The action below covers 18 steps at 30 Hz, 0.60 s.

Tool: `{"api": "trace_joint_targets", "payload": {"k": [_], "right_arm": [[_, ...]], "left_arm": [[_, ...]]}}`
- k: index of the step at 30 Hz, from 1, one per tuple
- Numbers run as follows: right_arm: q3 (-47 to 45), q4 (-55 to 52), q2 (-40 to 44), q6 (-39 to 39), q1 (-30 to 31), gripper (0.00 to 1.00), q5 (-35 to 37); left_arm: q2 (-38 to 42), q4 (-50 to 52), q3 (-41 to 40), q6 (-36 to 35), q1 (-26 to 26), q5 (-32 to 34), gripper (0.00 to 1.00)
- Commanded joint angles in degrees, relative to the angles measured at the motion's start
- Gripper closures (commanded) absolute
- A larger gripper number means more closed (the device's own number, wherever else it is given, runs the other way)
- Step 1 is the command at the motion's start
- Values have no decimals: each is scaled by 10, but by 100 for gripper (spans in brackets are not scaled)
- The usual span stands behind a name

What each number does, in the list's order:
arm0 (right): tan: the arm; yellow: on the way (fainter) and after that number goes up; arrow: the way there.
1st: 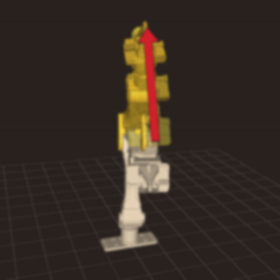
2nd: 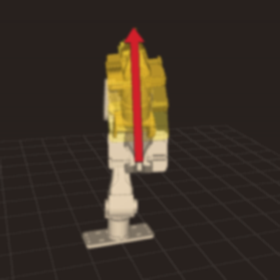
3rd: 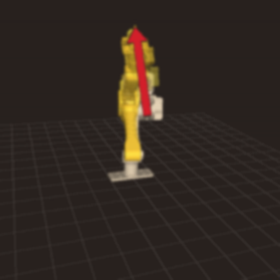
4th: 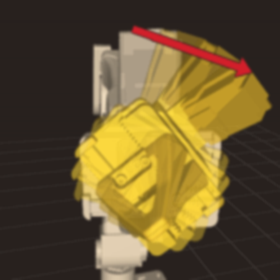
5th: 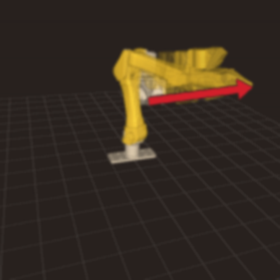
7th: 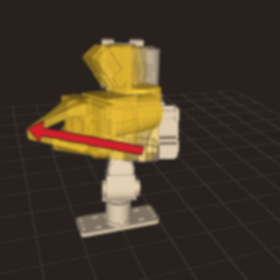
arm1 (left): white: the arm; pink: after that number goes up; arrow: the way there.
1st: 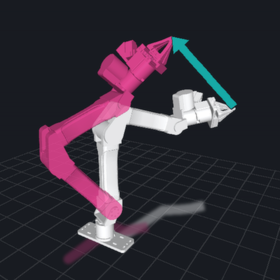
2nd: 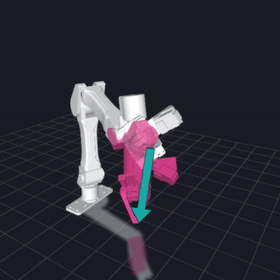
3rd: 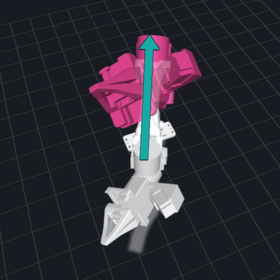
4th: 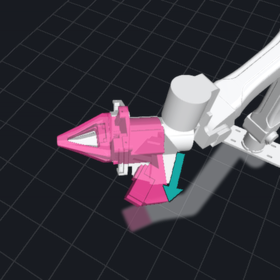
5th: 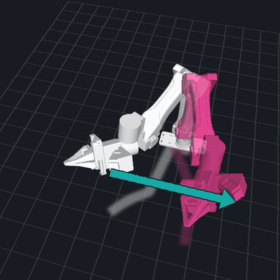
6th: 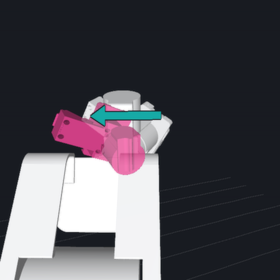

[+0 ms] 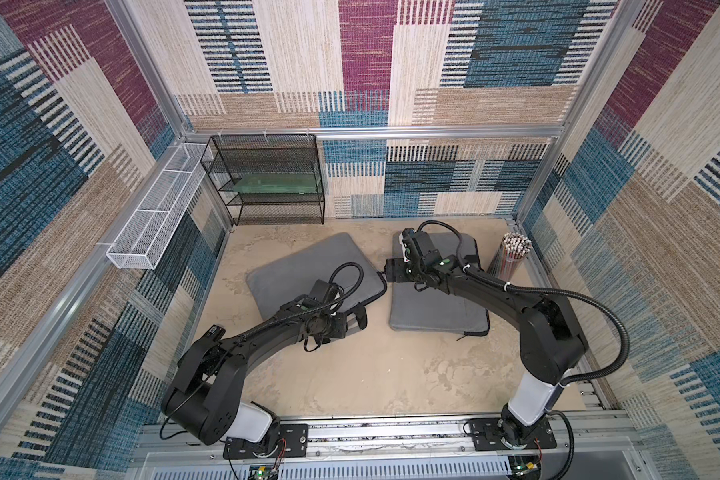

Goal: Open the zippered laptop bag and take out the laptop
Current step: Adjust the zippered laptop bag at the center of the board.

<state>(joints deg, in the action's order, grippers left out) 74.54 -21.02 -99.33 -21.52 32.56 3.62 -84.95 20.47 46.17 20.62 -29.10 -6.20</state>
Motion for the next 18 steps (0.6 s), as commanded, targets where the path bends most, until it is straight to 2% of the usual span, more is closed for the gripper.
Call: {"api": "trace_joint_targets", "payload": {"k": [1,6,18], "right_arm": [[-32,41,33,-20,0,4,14],[-74,63,77,-30,1,5,15],[-88,74,90,-44,0,5,26]], "left_arm": [[-22,5,18,-29,-7,24,50],[-61,33,51,-44,-27,101,51],[-144,70,111,-74,-79,187,52]]}}
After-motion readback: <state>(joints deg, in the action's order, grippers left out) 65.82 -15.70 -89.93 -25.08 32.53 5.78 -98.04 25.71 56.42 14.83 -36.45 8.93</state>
